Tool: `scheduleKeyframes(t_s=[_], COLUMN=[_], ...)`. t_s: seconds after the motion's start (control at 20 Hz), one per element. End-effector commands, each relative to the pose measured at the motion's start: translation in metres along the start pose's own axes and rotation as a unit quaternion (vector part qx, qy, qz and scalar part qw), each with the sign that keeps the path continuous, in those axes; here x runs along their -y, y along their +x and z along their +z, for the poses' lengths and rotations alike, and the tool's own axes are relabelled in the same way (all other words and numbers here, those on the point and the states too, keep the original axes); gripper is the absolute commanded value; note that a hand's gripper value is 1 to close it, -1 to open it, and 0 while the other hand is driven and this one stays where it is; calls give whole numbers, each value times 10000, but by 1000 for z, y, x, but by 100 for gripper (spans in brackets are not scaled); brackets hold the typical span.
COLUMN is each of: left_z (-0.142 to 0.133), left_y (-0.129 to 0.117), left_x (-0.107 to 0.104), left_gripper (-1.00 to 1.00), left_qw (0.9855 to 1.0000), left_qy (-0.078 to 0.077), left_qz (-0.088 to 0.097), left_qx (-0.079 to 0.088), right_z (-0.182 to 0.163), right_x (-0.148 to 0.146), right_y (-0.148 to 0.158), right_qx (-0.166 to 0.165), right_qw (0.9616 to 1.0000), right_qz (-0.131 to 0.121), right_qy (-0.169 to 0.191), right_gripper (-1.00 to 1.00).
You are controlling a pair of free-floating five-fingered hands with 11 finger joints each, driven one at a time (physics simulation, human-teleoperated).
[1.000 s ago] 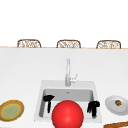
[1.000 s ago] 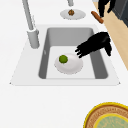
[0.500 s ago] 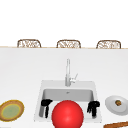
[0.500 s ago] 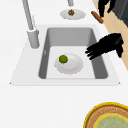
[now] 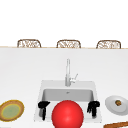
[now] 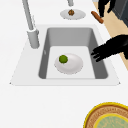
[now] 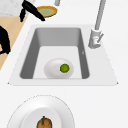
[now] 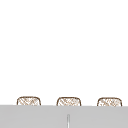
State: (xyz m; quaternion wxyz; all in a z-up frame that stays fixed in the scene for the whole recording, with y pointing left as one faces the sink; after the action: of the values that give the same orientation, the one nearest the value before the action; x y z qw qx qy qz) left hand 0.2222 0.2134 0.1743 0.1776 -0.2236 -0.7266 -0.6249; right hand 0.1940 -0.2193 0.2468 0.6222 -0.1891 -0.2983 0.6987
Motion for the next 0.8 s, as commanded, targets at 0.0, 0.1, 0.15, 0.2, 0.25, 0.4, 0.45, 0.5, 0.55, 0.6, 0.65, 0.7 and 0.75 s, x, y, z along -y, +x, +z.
scheduleKeyframes(t_s=[0.0, 0.1, 0.15, 0.2, 0.25, 0.4, 0.45, 0.5, 0.55, 0.6, 0.65, 0.7, 0.75], left_z=[5, 5, 5, 5, 5, 5, 5, 5, 4, 5, 5, 5, 5], left_y=[1, 1, 1, 1, 1, 1, 1, 1, 0, 1, 1, 1, 1], left_x=[0, -1, 0, -1, -1, -1, -1, -1, 0, -1, -1, -1, -1], left_gripper=[-100, -100, -100, -100, -100, -100, -100, -100, -100, 0, 0, 0, 0], left_qw=[10000, 10000, 10000, 10000, 10000, 10000, 10000, 10000, 10000, 10000, 10000, 10000, 10000], left_qy=[35, 4, -4, -6, -2, -2, -4, 32, 28, -10, -68, -70, -56], left_qz=[-10, -3, -1, -1, -1, -3, -2, -13, -44, -2, -26, -50, -72], left_qx=[-53, -21, -13, -11, -9, -24, -21, -78, -73, -16, 15, 17, 8], right_z=[0, 0, 0, 0, 0, 0, 0, 0, 0, -5, -9, -13, -17], right_x=[0, 0, 0, 0, 0, 0, 0, 0, 0, 6, 10, 15, 19], right_y=[0, 0, 0, 0, 0, 0, 0, 0, 0, -1, -2, -2, -1], right_qx=[0, 0, 0, 0, 0, 0, 0, 0, 0, 11, -15, -18, -34], right_qw=[10000, 10000, 10000, 10000, 10000, 10000, 10000, 10000, 10000, 10000, 10000, 10000, 10000], right_qz=[0, 0, 0, 0, 0, 0, 0, 0, 0, 20, -37, -29, -5], right_qy=[0, 0, 0, 0, 0, 0, 0, 0, 0, -28, 17, 46, 44], right_gripper=[0, 0, 0, 0, 0, 0, 0, 0, 0, -100, -100, -100, -100])
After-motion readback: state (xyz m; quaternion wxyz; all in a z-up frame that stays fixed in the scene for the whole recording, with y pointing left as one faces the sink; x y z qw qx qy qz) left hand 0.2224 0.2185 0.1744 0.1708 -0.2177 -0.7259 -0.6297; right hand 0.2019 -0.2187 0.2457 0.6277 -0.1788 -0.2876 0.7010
